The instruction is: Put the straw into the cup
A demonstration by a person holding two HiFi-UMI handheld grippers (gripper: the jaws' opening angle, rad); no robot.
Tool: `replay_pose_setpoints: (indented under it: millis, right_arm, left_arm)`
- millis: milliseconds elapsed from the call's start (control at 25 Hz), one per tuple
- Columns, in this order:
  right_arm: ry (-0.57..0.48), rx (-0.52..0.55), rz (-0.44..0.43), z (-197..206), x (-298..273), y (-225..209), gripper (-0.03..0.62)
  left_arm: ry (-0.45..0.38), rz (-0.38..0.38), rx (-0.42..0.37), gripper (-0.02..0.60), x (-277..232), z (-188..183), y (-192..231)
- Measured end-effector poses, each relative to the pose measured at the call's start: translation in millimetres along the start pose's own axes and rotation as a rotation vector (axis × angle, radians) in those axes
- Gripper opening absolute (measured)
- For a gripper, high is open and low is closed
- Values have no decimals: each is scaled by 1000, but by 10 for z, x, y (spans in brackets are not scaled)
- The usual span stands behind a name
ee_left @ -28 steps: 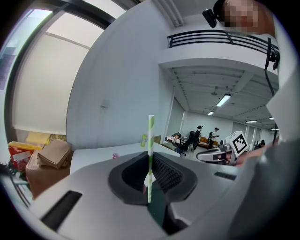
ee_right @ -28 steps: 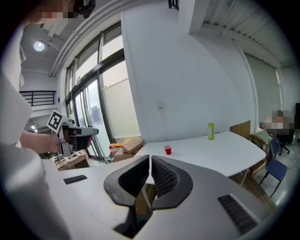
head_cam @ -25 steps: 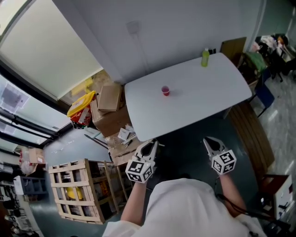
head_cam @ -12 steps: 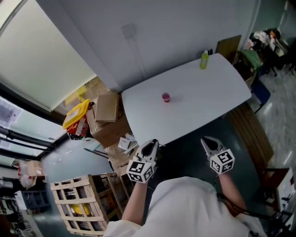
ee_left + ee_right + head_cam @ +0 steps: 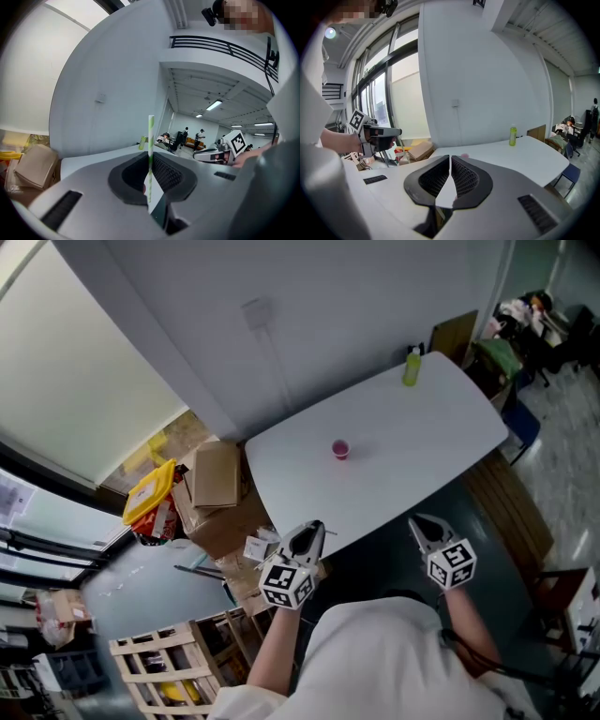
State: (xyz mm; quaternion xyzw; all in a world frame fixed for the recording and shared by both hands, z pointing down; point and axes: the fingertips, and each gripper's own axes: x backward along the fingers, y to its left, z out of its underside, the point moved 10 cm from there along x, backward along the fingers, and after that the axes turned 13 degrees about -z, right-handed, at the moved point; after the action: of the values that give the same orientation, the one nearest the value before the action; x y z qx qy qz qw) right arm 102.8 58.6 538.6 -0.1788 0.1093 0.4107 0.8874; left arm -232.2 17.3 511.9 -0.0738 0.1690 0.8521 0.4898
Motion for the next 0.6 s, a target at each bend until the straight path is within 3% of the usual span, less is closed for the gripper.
replay_pose_setpoints:
  millis: [600]
  right_arm:
    - [18,-26,12,-50,-145,-139,38]
  left_arm:
    - [26,21,-3,25,-243,-41,78]
